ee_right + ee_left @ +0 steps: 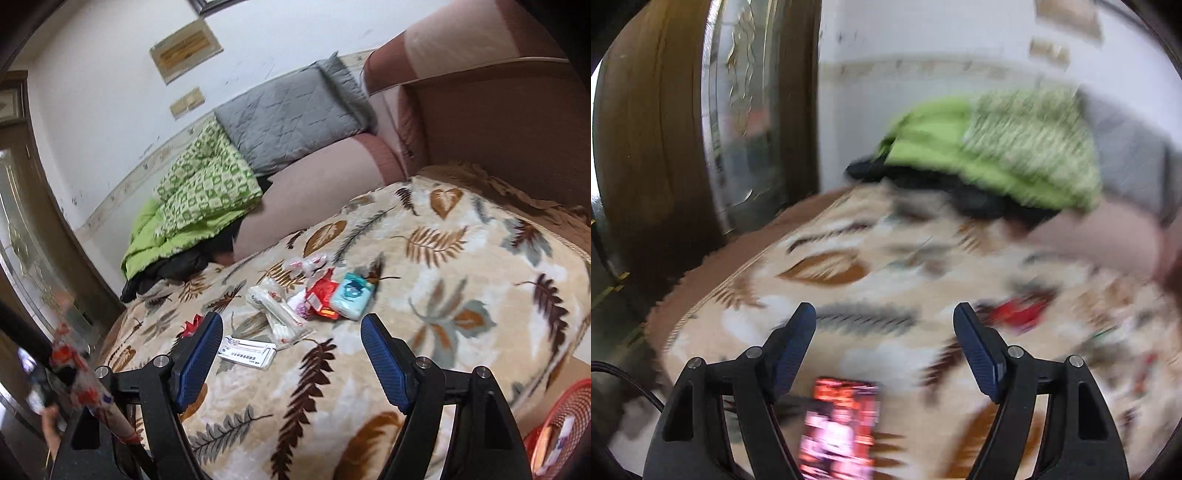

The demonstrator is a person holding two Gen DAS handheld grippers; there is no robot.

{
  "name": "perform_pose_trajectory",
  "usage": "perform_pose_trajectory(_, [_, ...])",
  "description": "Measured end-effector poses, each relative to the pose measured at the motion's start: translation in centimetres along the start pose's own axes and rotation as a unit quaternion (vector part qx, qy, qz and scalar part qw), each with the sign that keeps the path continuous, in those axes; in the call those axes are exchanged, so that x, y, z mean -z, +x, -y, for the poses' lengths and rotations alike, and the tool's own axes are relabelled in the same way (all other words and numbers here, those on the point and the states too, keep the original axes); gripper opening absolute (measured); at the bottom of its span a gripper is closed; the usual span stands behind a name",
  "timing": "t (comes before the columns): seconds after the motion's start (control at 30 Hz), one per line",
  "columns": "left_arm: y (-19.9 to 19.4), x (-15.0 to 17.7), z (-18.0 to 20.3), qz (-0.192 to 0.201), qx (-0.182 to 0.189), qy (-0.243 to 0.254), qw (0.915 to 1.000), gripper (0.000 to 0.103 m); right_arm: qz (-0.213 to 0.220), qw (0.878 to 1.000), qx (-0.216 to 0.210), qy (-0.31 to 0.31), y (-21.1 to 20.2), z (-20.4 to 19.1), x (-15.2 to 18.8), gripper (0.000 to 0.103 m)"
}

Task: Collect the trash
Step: 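Swing both open tools back over the blanket toward the remaining trash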

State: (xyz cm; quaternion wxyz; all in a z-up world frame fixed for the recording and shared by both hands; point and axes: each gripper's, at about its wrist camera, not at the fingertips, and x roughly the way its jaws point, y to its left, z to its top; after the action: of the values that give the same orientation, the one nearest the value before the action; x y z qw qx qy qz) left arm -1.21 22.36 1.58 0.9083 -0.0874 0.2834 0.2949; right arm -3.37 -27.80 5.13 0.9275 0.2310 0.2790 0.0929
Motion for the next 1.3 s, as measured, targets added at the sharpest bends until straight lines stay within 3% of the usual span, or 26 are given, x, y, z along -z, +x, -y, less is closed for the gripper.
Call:
perform_pose_trajectory(0.1, [4.3, 2.4, -0.7, -0.031, -0.021, 0.021, 0.9991, 0.076, -0.010, 1.000, 0.011, -0.007, 1.7, -0.3, -0.1, 0.081])
perform_pose_trajectory(0.23, [6.7, 4.5, -0.7, -0.051, 0.003, 0.021, 0.9985, 0.076, -0.018, 1.000, 0.021, 0.003, 3.0, 0.4, -0.5, 0.081])
perform_pose_trajectory(0.37, [9.4, 4.2, 0.4, -0.072, -0.006, 0.045, 0.9964, 0.076, -0.019, 0.999, 0.026, 0.005, 3.0, 0.8, -0.7, 0.081])
perform_pose_trajectory(0.43, [10.3, 3.0, 0.5, -0.060, -0.017, 0.045, 0.9971, 0.076, -0.019, 0.999, 0.025, 0.006, 2.9, 0.9, -0.7, 0.081])
perform_pose_trajectory(0.6, [4.9, -1.4, 1.7, 0.021, 0.042, -0.005, 0.9989, 0.076, -0.026, 0.999, 0.024, 0.007, 3.2, 1.5, -0.3, 0.081])
perform_pose_trajectory(0.77, [0.7, -1.8, 6.1, 0.024, 0.098, 0.022, 0.9947, 0.076, -0.033, 0.999, 0.013, 0.019, 3.9, 2.1, -0.1, 0.081])
perform_pose_trajectory(0.87, [1.1, -0.3, 6.5, 0.029, 0.066, 0.052, 0.9961, 0.076, -0.034, 0.999, 0.009, 0.017, 3.8, 2.2, 0.0, 0.081])
perform_pose_trajectory(1.0, [3.6, 3.4, 3.6, 0.016, 0.012, 0.059, 0.9981, 0.076, -0.045, 0.999, 0.004, 0.020, 4.5, 2.3, 0.4, 0.081])
perform_pose_trajectory(1.13, [6.3, 5.3, 1.8, -0.037, 0.036, 0.042, 0.9978, 0.076, -0.051, 0.998, 0.001, 0.020, 5.4, 1.9, 0.5, 0.081])
perform_pose_trajectory(1.3, [8.8, 1.9, 2.3, 0.008, 0.030, 0.046, 0.9985, 0.076, -0.051, 0.999, -0.003, 0.008, 5.5, 0.5, 0.4, 0.081])
